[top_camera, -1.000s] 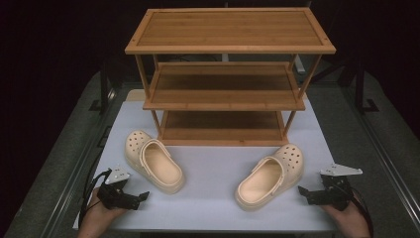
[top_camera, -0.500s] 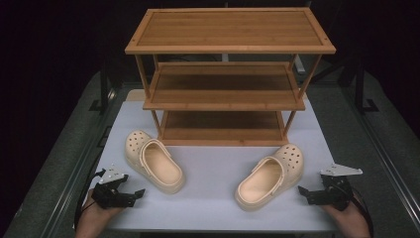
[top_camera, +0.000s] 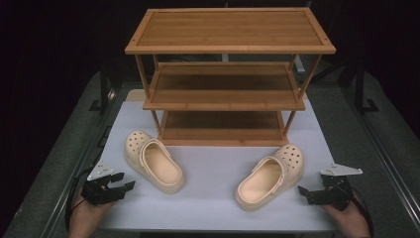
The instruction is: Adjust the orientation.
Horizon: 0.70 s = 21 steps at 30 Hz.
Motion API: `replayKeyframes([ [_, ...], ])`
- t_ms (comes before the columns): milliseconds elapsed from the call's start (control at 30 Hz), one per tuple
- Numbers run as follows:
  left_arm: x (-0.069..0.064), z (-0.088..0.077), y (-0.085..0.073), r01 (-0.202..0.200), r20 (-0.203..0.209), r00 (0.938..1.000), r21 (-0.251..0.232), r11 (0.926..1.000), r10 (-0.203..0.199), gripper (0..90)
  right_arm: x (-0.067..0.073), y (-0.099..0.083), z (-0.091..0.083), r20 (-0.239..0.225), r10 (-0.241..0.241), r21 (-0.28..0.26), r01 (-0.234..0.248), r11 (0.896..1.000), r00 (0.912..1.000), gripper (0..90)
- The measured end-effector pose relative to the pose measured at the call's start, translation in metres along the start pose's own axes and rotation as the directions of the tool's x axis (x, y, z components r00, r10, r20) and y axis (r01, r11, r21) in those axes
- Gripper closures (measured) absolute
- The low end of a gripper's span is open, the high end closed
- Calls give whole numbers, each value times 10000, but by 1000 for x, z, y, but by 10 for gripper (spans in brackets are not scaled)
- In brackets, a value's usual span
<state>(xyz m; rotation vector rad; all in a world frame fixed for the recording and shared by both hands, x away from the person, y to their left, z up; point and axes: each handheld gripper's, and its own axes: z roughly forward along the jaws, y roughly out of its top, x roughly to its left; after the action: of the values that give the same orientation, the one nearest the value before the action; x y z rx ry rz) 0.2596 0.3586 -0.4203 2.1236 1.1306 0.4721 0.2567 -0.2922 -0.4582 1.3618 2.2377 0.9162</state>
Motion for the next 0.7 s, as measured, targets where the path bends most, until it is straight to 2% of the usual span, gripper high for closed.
replayKeyframes([
  [100,4,-2,6,85,6,10000,2,10000,-85,577,0,0,0,5,-2,-1,2,10000,10000,19],
  [167,6,-2,9,86,-5,10000,32,10000,-86,597,0,0,0,5,-1,2,1,10000,10000,19],
  [200,8,-4,13,76,14,10000,97,9999,-76,678,0,0,0,6,0,3,0,10000,10000,19],
  [267,11,-5,17,205,15,9998,76,9998,-205,720,0,0,0,7,-1,2,1,10000,10000,19],
  [433,21,-9,27,377,-62,9993,110,9992,-376,896,0,0,0,8,-4,1,4,10000,10000,19],
  [600,29,-11,38,406,-299,9987,86,9991,-404,900,0,0,0,8,3,-16,-3,10000,10000,19],
  [633,34,-12,44,412,-451,9981,16,9992,-411,900,0,0,0,-1,9,-17,-9,10000,10000,19],
  [700,38,-13,48,461,-451,9979,-83,9989,-464,900,0,0,0,5,5,-18,-5,10000,10000,19],
])
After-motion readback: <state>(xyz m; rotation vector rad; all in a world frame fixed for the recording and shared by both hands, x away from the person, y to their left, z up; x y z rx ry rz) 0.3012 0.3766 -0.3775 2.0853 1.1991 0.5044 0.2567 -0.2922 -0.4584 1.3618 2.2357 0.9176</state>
